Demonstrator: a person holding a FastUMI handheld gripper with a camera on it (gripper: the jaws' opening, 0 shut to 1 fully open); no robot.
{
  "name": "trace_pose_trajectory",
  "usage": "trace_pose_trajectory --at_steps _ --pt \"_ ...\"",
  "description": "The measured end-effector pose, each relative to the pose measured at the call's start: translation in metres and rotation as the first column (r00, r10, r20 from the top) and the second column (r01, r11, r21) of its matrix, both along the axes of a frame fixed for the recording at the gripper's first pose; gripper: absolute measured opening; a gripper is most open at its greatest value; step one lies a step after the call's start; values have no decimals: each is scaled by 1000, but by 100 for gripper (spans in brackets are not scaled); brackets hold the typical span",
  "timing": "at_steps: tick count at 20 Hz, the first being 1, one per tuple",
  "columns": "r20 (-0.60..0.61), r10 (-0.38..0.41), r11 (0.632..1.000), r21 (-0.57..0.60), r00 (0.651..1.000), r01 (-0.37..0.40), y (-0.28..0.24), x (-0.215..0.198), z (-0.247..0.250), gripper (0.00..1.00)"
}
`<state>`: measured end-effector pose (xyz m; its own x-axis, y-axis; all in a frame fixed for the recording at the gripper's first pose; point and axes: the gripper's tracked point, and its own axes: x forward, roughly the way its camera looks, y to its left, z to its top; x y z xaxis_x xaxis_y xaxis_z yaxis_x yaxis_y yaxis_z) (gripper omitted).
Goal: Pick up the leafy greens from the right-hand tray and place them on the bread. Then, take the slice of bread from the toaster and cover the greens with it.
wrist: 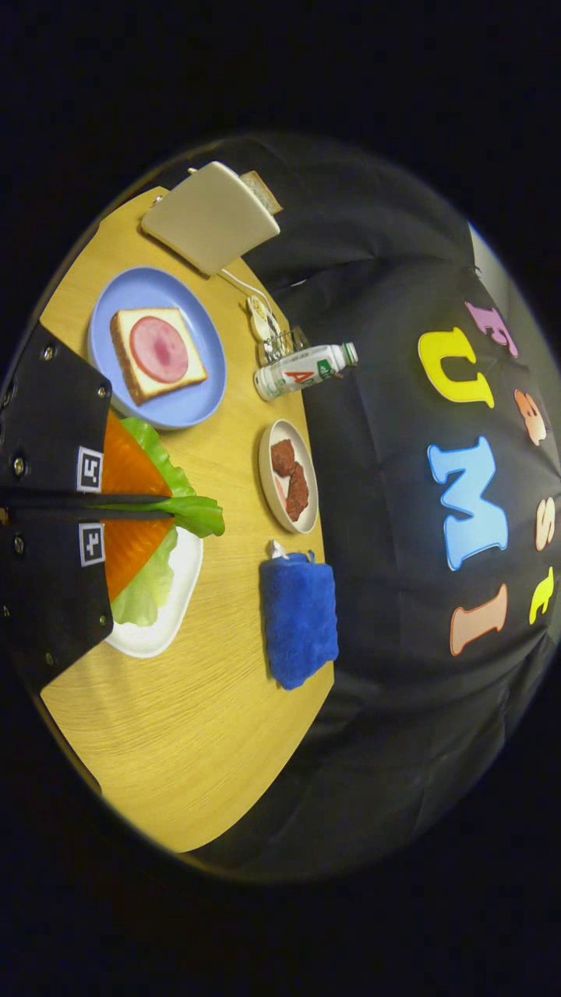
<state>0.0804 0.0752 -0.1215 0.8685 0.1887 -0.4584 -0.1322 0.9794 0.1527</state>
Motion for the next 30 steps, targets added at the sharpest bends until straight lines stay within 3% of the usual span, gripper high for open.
trace_pose_trajectory --at_steps 6,11,16,18,19,20,21,22,30 --pt "69 145 989 -3 987 -145 84 4 20 0" --pt "33 200 979 41 979 -202 132 7 1 0" --pt "-6 239 971 -17 971 -239 156 9 -18 0" --pt "-18 250 968 -6 968 -250 164 6 -22 6" --pt "-22 255 967 5 967 -255 166 5 -24 15" --pt "-20 255 967 10 967 -254 168 5 -23 27" --pt "-8 245 969 1 969 -245 166 7 -21 52" --pt "13 237 971 -6 971 -237 165 10 -15 57" --pt "177 220 974 7 959 -225 174 8 44 57"
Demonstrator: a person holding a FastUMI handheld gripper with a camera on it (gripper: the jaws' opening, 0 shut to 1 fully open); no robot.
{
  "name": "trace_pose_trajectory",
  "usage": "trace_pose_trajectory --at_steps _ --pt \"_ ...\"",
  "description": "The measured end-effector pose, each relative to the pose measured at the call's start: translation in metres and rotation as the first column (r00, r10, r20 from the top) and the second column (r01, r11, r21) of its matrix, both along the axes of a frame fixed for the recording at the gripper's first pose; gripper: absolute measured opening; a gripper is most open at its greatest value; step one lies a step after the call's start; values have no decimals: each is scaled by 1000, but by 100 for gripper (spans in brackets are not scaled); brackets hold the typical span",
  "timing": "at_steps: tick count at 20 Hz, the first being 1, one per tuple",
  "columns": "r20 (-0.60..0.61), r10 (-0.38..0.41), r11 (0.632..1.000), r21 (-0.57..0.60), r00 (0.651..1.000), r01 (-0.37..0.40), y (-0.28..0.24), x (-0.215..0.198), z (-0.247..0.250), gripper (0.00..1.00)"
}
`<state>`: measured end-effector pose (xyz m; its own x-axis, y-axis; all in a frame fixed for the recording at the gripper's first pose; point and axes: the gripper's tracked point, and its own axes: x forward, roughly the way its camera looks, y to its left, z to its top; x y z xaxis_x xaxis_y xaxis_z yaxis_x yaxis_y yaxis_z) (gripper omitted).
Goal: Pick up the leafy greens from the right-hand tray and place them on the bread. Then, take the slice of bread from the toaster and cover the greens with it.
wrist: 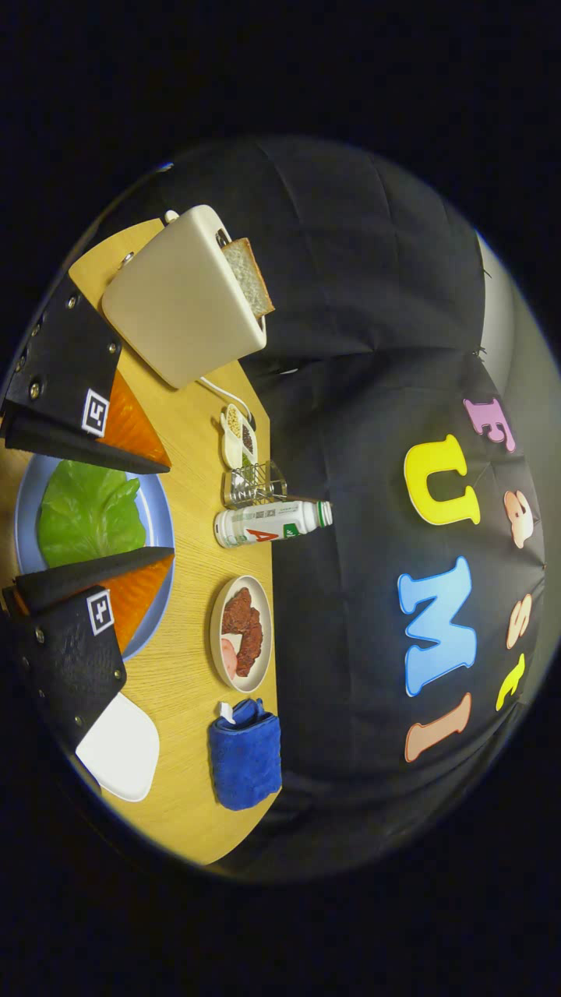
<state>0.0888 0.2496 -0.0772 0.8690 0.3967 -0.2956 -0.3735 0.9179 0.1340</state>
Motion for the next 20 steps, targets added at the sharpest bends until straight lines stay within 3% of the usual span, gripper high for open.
trace_pose_trajectory --at_steps 10,20 --pt "122 67 996 49 990 -73 54 -28 52 57" --pt "251 295 950 27 922 -311 209 -76 99 57"
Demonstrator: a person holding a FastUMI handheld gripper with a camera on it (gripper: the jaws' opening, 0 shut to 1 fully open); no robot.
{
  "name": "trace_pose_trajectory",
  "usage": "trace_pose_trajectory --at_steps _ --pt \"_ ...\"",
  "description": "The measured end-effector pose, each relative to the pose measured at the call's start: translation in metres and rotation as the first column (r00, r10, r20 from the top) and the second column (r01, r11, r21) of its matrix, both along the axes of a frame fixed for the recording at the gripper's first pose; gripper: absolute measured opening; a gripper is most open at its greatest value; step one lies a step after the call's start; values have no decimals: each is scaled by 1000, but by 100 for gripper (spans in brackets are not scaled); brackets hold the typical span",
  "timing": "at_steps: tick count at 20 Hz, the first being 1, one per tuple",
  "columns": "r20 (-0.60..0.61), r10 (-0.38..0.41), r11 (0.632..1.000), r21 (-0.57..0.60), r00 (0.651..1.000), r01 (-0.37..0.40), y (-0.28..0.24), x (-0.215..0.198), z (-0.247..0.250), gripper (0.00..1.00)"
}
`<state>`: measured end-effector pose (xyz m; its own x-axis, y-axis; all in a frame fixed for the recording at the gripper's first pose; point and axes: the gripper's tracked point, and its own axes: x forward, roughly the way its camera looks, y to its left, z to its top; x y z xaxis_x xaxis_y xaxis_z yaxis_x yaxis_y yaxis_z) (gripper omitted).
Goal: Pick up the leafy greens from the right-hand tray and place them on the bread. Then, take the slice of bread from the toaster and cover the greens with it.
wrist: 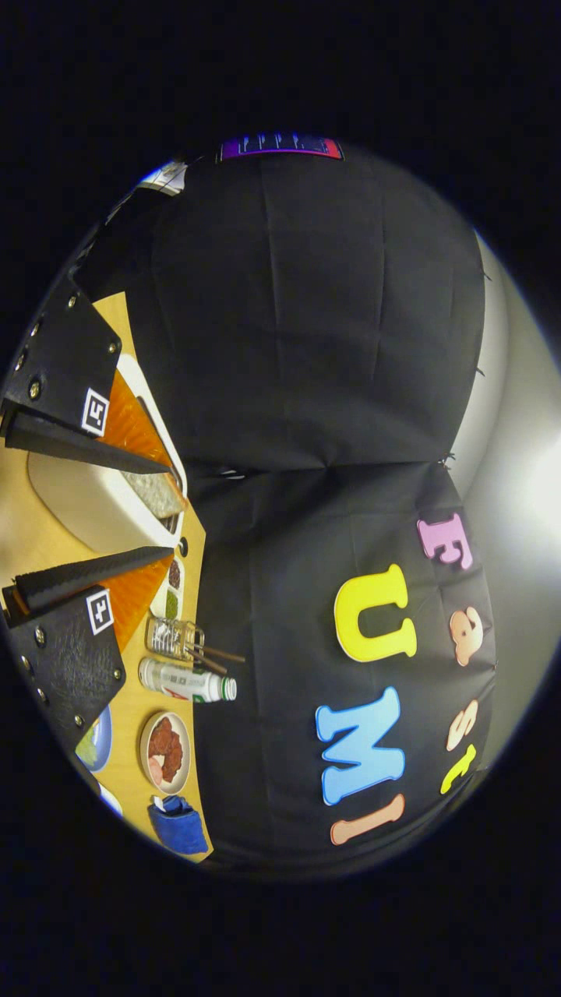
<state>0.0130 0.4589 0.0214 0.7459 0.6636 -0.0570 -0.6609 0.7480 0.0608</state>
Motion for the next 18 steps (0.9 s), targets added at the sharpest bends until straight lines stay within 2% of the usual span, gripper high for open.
trace_pose_trajectory --at_steps 3,8,12,16,18 --pt "6 18 1000 -12 1000 -18 26 -4 -4 57" --pt "5 -11 998 -65 1000 11 50 5 -23 57" --pt "-13 -69 992 -103 997 68 53 21 -42 57" --pt "-26 -85 989 -122 996 82 50 32 -52 54" --pt "-20 -65 991 -120 998 62 51 29 -50 53"
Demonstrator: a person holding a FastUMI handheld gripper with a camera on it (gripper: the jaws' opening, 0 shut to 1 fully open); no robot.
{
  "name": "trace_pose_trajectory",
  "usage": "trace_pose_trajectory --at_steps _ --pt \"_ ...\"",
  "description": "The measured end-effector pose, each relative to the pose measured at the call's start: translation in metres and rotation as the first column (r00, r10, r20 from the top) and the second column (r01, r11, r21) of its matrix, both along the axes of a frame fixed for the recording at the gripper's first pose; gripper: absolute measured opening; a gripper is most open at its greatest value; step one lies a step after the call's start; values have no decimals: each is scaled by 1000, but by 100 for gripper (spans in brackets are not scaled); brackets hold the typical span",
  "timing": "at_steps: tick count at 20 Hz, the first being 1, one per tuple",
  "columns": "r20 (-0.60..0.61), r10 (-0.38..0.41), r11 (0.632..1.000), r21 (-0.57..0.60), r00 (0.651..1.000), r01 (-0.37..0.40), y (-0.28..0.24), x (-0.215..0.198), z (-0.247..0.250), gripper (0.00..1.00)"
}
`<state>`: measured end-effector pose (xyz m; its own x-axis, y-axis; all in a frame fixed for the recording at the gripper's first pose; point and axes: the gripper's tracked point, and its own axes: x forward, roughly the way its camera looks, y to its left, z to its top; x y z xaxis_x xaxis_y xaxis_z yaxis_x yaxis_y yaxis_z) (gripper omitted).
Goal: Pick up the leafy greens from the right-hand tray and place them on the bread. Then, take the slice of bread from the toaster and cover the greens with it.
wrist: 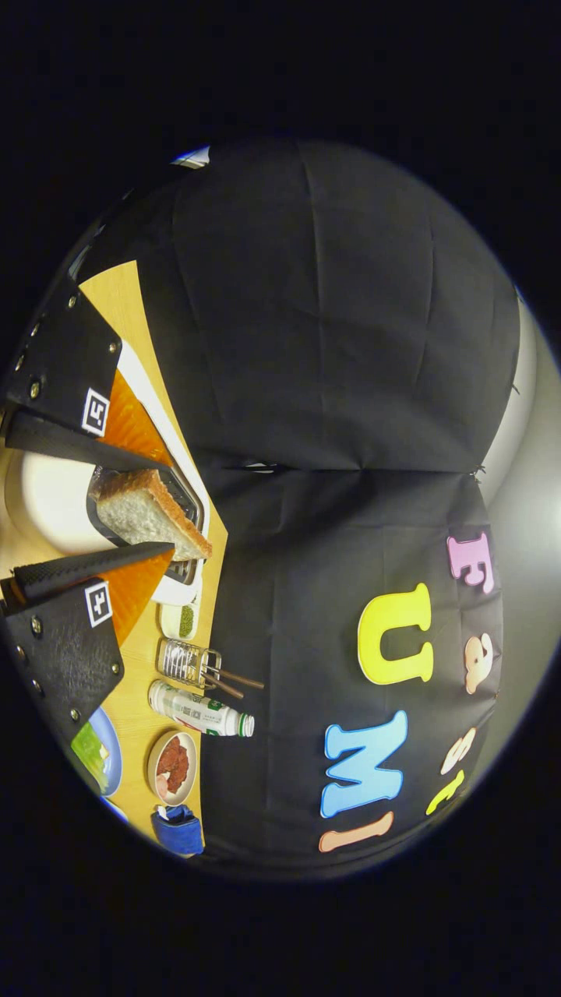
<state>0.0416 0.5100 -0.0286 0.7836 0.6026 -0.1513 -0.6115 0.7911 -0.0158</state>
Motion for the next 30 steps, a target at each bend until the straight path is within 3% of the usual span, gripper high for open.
trace_pose_trajectory --at_steps 1,3,4,6,9,17,23,30 --pt "-3 -10 1000 -5 1000 10 -4 -6 1 54" --pt "4 -18 1000 23 1000 18 -3 -3 -3 21" --pt "8 -30 999 21 1000 30 -5 3 -2 21" --pt "6 -20 998 65 1000 19 -7 -1 1 4" --pt "-5 10 992 122 1000 -9 -10 -2 8 3" --pt "105 38 951 302 994 -68 -47 -24 95 3" --pt "155 -7 947 318 988 -43 -86 -28 121 3" --pt "172 -96 954 297 980 41 -133 -17 124 3"
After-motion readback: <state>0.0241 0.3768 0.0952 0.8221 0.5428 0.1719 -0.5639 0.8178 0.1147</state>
